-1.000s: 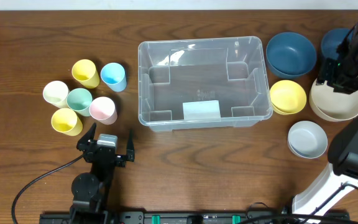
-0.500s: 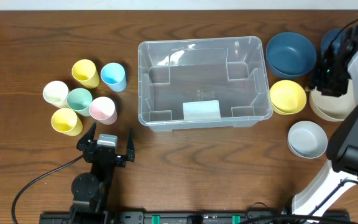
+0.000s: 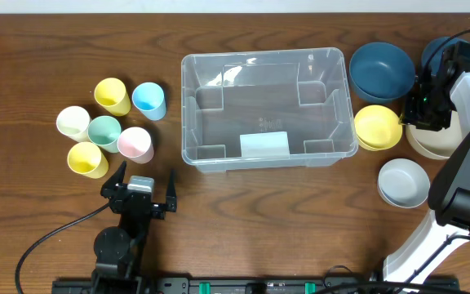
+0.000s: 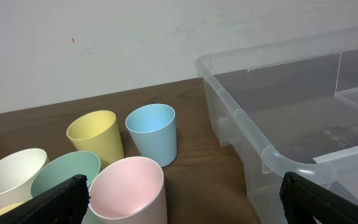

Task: Pack container
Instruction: 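Reach the right gripper to the beige bowl rim and grasp it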

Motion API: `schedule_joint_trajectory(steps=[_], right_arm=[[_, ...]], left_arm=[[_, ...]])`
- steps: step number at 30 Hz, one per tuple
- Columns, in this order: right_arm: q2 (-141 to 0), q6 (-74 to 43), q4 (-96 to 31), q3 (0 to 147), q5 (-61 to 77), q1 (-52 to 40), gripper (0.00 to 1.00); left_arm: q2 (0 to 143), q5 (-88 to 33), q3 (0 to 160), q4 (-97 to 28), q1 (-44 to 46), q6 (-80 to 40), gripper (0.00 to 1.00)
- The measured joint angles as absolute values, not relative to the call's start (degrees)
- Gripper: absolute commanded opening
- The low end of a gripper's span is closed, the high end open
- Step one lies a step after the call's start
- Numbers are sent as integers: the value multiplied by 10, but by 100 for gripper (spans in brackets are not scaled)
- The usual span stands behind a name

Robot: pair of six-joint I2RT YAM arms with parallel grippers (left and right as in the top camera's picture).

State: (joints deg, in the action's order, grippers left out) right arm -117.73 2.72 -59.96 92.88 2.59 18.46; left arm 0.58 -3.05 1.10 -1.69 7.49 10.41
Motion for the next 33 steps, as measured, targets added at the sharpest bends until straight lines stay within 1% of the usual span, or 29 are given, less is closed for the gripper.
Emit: schedule_joint_trajectory(steps=[3,11,14,16,33], right_arm=[[-1177,38,-592,929,25,185,36],[-1177,65,-579,929,22,185,11],[-1177,69,-577,929,22,185,7],[-1177,70,-577,929,22,185,2],[-1177,70,-576,929,17,185,1]], left_arm=[[6,-30,11,-17,75,104,98],[6,-30,11,-17,75,104,98],[6,-30,11,-17,75,104,98],[6,-30,11,-17,75,104,98],[6,-30,11,-17,75,104,98]])
